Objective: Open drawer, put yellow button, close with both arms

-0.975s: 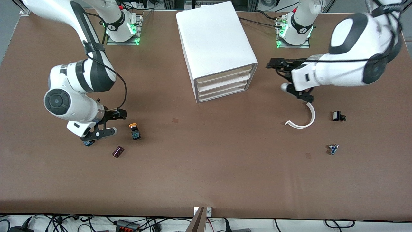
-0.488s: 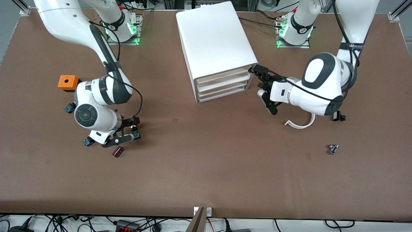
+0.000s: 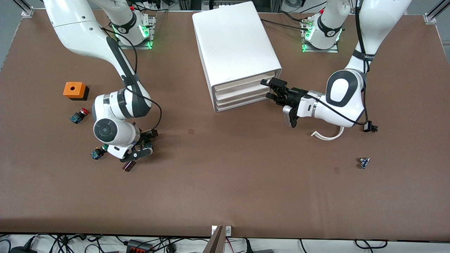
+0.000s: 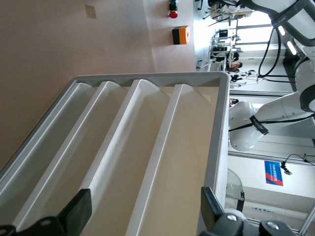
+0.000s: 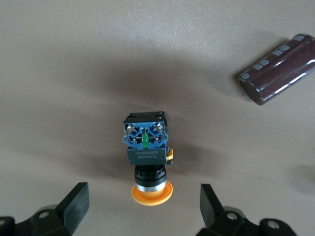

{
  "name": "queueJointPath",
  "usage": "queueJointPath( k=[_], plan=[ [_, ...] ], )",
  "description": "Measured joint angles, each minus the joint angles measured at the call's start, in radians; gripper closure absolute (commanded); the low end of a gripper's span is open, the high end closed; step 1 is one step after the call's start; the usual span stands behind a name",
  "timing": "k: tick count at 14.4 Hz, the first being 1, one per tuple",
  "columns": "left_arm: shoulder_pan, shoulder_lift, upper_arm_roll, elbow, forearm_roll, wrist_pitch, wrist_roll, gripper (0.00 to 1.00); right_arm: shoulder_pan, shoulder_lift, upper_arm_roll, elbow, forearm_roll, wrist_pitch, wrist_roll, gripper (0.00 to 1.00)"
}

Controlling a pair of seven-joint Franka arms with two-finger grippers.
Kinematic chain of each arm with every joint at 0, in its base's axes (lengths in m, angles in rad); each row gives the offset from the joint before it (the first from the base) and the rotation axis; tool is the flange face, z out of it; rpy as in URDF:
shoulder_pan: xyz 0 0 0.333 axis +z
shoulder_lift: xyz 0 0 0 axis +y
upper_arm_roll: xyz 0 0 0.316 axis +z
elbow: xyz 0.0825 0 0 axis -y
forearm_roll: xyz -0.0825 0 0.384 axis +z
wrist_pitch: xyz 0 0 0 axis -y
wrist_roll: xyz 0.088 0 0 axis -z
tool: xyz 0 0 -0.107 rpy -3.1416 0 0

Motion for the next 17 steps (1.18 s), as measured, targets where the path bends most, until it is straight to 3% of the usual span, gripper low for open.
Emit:
queueJointPath(
  k=[6,10,11,13,14,15,17],
  plan=[
    [0.0,0.036,-0.001,-0.06,-0.066,-0.048,0.083,0.3,0.0,0.039,-0.001,0.038,0.0,0.011,-0.001,0.0],
    [0.001,0.039,-0.001,-0.12,-0.075,-0.062,0.197,0.59,0.0,0.063,-0.001,0.062,0.0,0.012,-0.001,0.0],
    [0.001,0.043,-0.001,-0.131,-0.077,-0.062,0.218,0.75,0.0,0.067,-0.002,0.064,0.0,0.012,-0.001,0.0],
    [0.002,0.048,-0.001,-0.142,-0.09,-0.071,0.236,0.94,0.0,0.075,-0.003,0.069,0.0,0.013,-0.002,0.0],
    [0.003,0.048,-0.001,-0.143,-0.096,-0.08,0.238,0.99,0.0,0.079,-0.003,0.072,0.0,0.013,-0.002,0.03],
    [0.005,0.047,-0.001,-0.143,-0.105,-0.094,0.24,0.99,0.0,0.083,-0.003,0.075,0.0,0.013,-0.002,0.13],
    [0.007,0.046,-0.002,-0.143,-0.112,-0.104,0.244,0.99,0.0,0.089,-0.003,0.082,0.0,0.014,-0.002,0.48]
  ],
)
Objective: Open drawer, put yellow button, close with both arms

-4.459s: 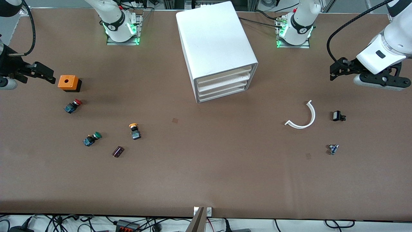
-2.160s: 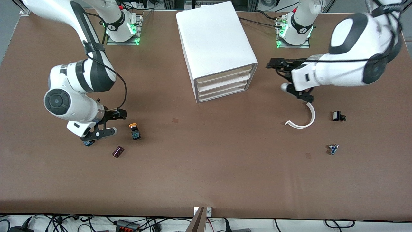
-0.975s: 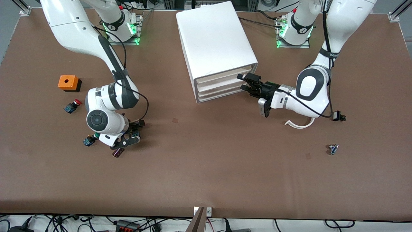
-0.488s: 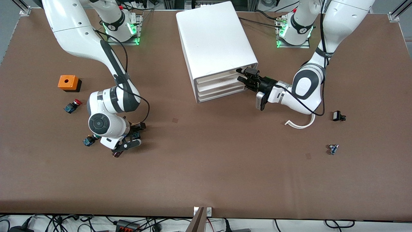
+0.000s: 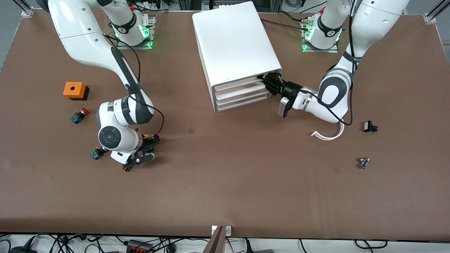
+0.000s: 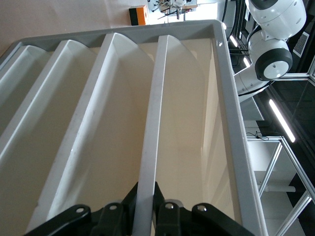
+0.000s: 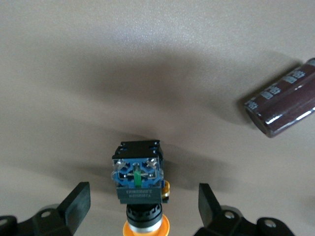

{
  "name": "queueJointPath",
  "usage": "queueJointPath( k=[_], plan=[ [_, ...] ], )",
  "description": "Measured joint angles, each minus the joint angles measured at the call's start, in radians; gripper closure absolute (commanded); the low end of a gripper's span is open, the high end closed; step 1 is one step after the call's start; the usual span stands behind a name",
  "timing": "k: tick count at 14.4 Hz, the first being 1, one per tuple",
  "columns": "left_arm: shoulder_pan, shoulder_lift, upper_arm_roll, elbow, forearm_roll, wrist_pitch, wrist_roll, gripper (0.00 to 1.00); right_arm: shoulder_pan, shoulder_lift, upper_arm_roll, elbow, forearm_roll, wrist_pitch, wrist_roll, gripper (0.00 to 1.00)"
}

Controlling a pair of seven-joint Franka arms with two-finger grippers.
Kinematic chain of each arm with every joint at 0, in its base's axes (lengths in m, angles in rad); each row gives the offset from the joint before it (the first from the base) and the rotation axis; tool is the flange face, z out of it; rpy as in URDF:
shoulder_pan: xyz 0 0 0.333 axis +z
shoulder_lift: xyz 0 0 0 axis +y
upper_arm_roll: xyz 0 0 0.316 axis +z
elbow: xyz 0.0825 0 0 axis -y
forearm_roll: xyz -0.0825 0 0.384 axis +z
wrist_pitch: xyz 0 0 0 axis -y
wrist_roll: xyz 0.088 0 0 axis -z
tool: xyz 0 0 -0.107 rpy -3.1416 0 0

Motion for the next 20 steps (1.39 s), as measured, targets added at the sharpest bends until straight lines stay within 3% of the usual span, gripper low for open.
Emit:
queueJointPath(
  k=[4,7,9,12,17,18,19,20],
  plan=[
    [0.015,0.0,0.0,0.005,-0.002,0.0,-0.002,0.99,0.0,0.002,-0.001,0.003,0.0,0.0,0.0,0.52],
    [0.031,0.008,0.001,0.026,-0.002,0.004,-0.017,0.99,0.0,0.003,-0.001,0.017,0.0,0.001,-0.002,0.86],
    [0.047,0.028,0.004,0.066,-0.002,0.005,-0.039,0.99,-0.001,0.002,-0.002,0.056,0.0,-0.001,-0.003,0.99],
    [0.07,0.078,0.015,0.137,0.001,0.006,-0.059,0.99,-0.001,0.0,-0.003,0.152,0.0,-0.089,-0.021,1.0],
    [0.106,0.158,0.016,0.271,0.036,-0.005,-0.101,0.99,0.015,-0.005,0.002,0.377,0.004,-0.357,-0.038,1.0],
    [0.109,0.169,0.017,0.293,0.042,-0.007,-0.109,0.82,0.027,-0.009,0.003,0.422,0.005,-0.395,-0.038,1.0],
    [0.11,0.178,0.018,0.31,0.046,-0.008,-0.117,0.11,0.042,-0.017,0.004,0.454,0.006,-0.417,-0.038,1.0],
    [0.111,0.185,0.018,0.321,0.048,-0.009,-0.123,0.0,0.058,-0.029,0.004,0.472,0.007,-0.426,-0.037,1.0]
  ],
)
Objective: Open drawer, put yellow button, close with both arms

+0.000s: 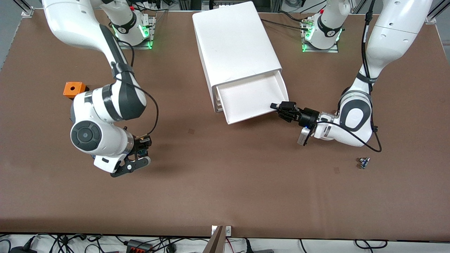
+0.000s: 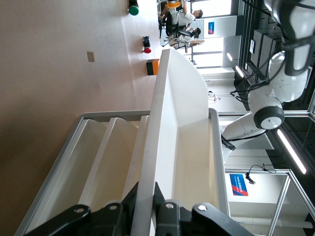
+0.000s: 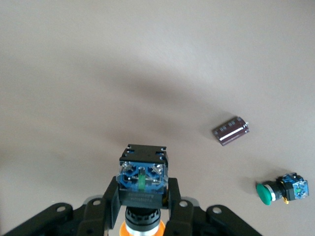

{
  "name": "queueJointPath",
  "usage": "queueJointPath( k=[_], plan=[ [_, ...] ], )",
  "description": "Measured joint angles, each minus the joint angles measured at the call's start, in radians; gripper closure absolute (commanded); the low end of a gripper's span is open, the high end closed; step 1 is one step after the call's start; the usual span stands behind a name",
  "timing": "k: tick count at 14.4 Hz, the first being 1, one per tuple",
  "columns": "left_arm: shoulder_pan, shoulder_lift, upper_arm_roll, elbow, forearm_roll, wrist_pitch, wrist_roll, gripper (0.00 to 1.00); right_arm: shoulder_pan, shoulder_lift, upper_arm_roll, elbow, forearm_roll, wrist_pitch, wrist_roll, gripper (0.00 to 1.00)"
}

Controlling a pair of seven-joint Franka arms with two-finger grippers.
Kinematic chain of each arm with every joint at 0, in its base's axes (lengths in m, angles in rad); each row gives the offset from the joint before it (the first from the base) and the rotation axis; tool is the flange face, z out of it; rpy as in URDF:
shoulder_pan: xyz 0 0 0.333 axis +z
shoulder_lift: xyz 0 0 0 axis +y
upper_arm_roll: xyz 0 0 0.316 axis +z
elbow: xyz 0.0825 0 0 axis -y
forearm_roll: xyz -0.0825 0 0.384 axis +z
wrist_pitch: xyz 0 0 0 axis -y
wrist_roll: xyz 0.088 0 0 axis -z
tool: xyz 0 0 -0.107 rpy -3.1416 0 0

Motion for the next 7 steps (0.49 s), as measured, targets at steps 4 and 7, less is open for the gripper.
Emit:
queueJointPath(
  k=[4,7],
  plan=[
    [0.0,0.013,0.007,0.016,0.016,0.019,-0.008,0.0,0.082,-0.044,0.001,0.023,0.002,-0.011,0.022,1.0],
    [0.001,-0.001,0.007,0.043,0.071,0.019,-0.117,0.0,0.149,-0.067,0.002,0.033,0.003,-0.035,0.131,1.0]
  ],
)
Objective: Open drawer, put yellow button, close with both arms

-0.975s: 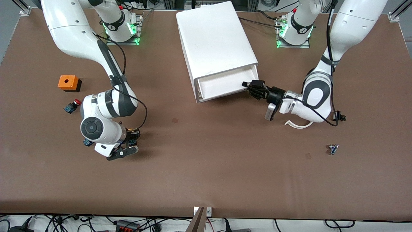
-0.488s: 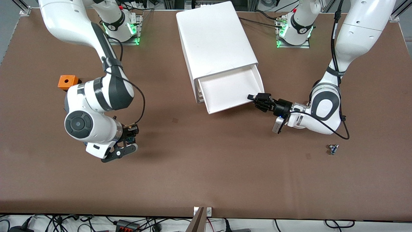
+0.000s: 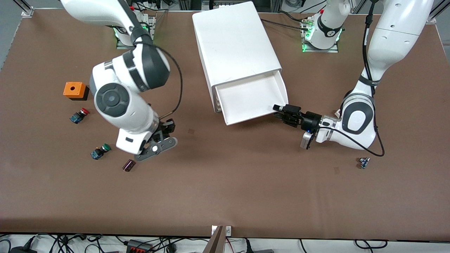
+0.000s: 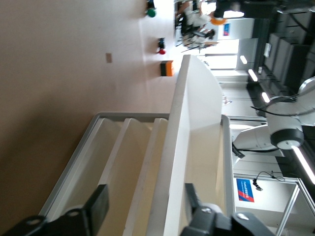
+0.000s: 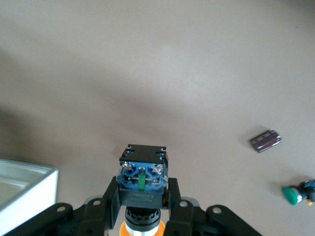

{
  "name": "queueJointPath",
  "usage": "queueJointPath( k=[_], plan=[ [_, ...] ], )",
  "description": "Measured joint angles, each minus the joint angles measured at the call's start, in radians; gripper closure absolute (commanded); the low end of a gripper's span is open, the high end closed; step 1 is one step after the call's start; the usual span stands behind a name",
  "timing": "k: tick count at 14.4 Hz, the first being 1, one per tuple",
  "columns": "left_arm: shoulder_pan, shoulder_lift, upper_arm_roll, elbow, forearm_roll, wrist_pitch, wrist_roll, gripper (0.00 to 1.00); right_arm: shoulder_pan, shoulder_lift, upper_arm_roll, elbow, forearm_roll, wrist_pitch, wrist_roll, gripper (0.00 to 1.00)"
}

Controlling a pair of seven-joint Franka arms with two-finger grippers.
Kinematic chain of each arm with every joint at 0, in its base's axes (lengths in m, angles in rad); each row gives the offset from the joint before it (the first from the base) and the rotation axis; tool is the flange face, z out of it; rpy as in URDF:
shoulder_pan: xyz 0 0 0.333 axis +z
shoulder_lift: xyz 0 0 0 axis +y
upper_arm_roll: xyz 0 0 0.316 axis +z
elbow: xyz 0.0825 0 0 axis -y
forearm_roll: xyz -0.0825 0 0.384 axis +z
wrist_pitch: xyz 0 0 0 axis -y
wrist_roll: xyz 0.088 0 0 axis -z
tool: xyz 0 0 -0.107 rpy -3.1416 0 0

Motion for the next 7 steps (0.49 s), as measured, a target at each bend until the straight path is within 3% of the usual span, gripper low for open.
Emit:
queueJointPath(
  k=[4,7],
  plan=[
    [0.0,-0.071,-0.001,0.064,0.147,0.0,-0.285,0.0,0.072,-0.011,0.019,0.035,0.019,-0.003,0.162,1.0],
    [0.0,-0.125,-0.011,0.127,0.378,-0.017,-0.551,0.0,0.087,-0.012,0.071,0.054,0.05,-0.004,0.275,1.0]
  ],
)
